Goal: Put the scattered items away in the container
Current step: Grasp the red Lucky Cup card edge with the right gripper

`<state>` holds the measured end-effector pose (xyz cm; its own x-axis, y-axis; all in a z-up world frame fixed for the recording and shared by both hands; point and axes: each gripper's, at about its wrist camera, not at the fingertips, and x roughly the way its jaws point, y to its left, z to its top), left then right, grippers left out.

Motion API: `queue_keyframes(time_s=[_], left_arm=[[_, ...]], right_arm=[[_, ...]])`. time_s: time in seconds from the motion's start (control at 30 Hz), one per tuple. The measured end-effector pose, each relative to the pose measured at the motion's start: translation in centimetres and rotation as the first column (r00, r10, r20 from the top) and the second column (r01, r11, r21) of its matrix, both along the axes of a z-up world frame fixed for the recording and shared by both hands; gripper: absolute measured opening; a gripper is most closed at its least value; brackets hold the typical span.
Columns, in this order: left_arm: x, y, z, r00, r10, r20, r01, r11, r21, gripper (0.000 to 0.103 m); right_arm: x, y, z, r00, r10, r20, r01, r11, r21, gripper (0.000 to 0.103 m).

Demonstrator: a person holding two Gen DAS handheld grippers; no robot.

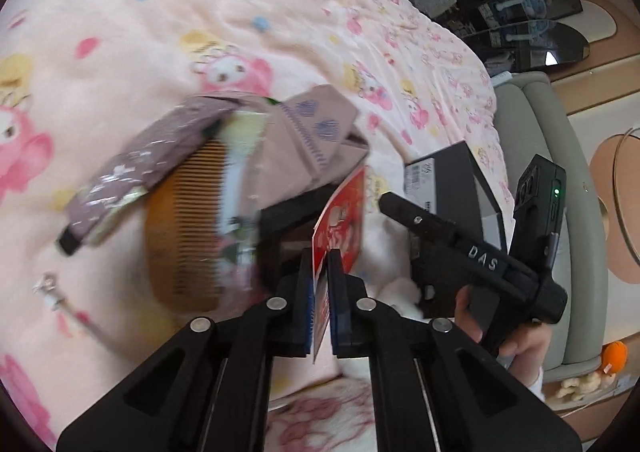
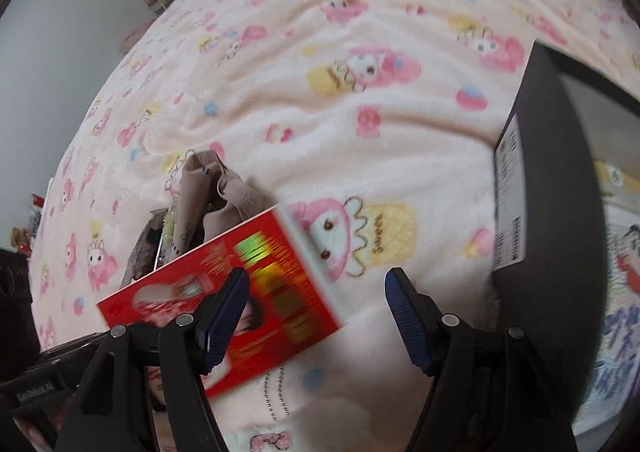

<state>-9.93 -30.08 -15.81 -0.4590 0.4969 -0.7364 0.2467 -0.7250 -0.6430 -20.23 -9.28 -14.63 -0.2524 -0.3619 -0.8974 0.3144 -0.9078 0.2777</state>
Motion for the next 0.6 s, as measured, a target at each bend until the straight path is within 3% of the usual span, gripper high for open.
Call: queue_keyframes(time_s=[0.07,0.13,0.27,0.33,0.43,0.53,0.6], left_arm=[[0.1,-0.5,-0.8,0.999,0.024,0.022,-0.024,1.0,0.001,0.012],[-0.1,-0.6,-1.6,0.998,0.038,0.039,-0.038,0.999,0.0,0.013],[-0.3,0.0,-2.1,0.998,0.028,0.047,-0.03,0.999,0.022,0.013],[-0.1,0.3,-1.3,0.999,0.02,0.028,-0.02,1.0,0.021,0.013],[0.4,0.5,-0.5,1.0,0.03,0.009,-0.03,1.0,0.003,0.01],[0.7,0.0,-0.6,0.998,0.049,0.025,-0.049,0.999,-0.012,0.01],[1.1,-0.5,-1.1,0.996,0.076,0.048,-0.076,0.997,-0.005,0.016]], right_arm=[[-0.2,-0.3,-0.7,1.0,0.006,0.008,-0.006,1.0,0.01,0.068],[-0.4,-0.8,-2.1,0.997,0.034,0.07,-0.034,0.999,-0.009,0.067],[0.0,-1.3,-4.0,0.975,0.132,0.181,-0.102,0.981,-0.168,0.066],[0.5,-1.2,-3.7,0.967,0.169,0.193,-0.121,0.964,-0.235,0.063],[1.4,-1.3,-2.5,0.973,0.185,0.141,-0.149,0.962,-0.23,0.063],[1.1,-0.7,-1.3,0.993,0.106,0.054,-0.096,0.982,-0.164,0.064],[0.7,-0.3,-0.7,0.998,0.053,0.019,-0.05,0.99,-0.135,0.068]])
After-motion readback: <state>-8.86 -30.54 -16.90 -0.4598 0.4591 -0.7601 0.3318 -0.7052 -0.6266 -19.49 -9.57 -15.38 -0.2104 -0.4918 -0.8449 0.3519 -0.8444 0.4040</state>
